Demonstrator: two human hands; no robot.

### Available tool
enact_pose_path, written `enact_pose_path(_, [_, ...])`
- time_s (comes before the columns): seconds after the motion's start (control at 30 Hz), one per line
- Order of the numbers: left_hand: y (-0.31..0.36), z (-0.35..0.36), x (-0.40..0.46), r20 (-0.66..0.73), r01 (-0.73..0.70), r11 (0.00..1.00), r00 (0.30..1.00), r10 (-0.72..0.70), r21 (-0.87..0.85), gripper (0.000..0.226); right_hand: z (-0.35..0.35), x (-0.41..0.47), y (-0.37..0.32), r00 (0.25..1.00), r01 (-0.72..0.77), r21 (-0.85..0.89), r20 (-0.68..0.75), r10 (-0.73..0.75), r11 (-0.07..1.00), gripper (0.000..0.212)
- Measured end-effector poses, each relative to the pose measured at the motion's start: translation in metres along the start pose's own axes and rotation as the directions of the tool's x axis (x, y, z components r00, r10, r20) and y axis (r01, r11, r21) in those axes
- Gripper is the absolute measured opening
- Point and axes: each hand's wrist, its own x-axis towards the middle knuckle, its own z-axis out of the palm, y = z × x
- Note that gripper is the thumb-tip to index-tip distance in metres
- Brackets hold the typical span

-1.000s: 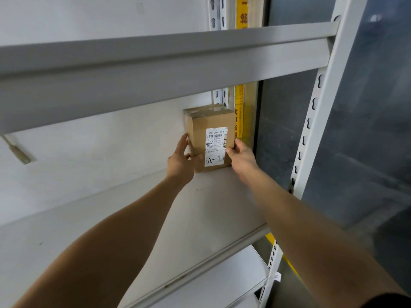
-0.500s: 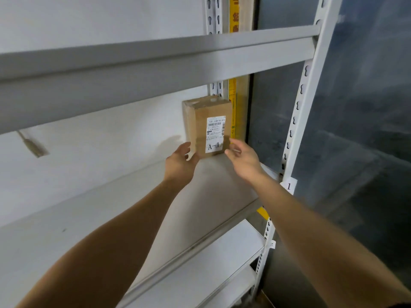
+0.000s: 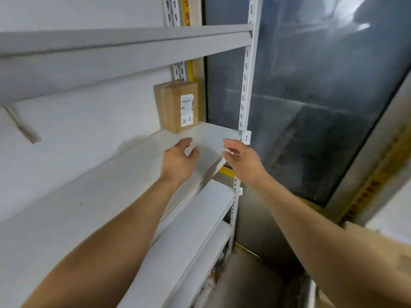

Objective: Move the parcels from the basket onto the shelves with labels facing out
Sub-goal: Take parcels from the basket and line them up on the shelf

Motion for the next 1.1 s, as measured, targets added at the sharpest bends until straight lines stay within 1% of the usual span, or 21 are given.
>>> enact_pose_path(0.2, [0.041, 0.026, -0.061, 0.147, -0.137, 0.990, 0.980, 0.134, 0.013, 0.046, -0.053, -0.090, 0.007, 0.991, -0.099, -0.152, -0.100, 0.084, 0.983, 0.036])
enact_pose_path(0.3, [0.056, 0.055, -0.089, 0.223, -0.148, 0.989, 0.963, 0.150, -0.024, 0.046, -0.082, -0.128, 0.026, 0.981, -0.158, -0.232, -0.146, 0.127, 0.960, 0.043])
enact_pose_path(0.4, [0.068, 0.095, -0.114, 0.320, -0.160, 0.987, 0.934, 0.161, -0.029, 0.047, -0.114, -0.164, 0.054, 0.966, -0.226, -0.267, -0.184, 0.180, 0.937, 0.044])
enact_pose_path(0.5, [0.086, 0.139, -0.143, 0.414, -0.178, 0.984, 0.894, 0.174, -0.028, 0.047, -0.148, -0.205, 0.084, 0.944, -0.311, -0.263, -0.199, 0.264, 0.913, 0.045])
enact_pose_path(0.6, [0.106, 0.185, -0.172, 0.465, -0.178, 0.984, 0.871, 0.156, 0.004, 0.049, -0.182, -0.246, 0.114, 0.913, -0.395, -0.248, -0.213, 0.348, 0.885, 0.046])
enact_pose_path(0.73, [0.134, 0.248, -0.212, 0.554, -0.180, 0.983, 0.816, 0.167, -0.031, 0.054, -0.235, -0.291, 0.152, 0.861, -0.498, -0.223, -0.247, 0.445, 0.838, 0.048])
enact_pose_path(0.83, [0.148, 0.288, -0.235, 0.608, -0.163, 0.986, 0.781, 0.141, -0.019, 0.055, -0.264, -0.310, 0.179, 0.813, -0.569, -0.216, -0.289, 0.505, 0.793, 0.048])
enact_pose_path(0.93, [0.154, 0.319, -0.245, 0.668, -0.123, 0.992, 0.736, 0.110, -0.027, 0.058, -0.276, -0.319, 0.201, 0.791, -0.602, -0.214, -0.288, 0.539, 0.769, 0.049])
enact_pose_path(1.1, [0.149, 0.374, -0.227, 0.752, -0.106, 0.994, 0.655, 0.073, -0.004, 0.066, -0.272, -0.309, 0.236, 0.741, -0.662, -0.205, -0.322, 0.589, 0.721, 0.053])
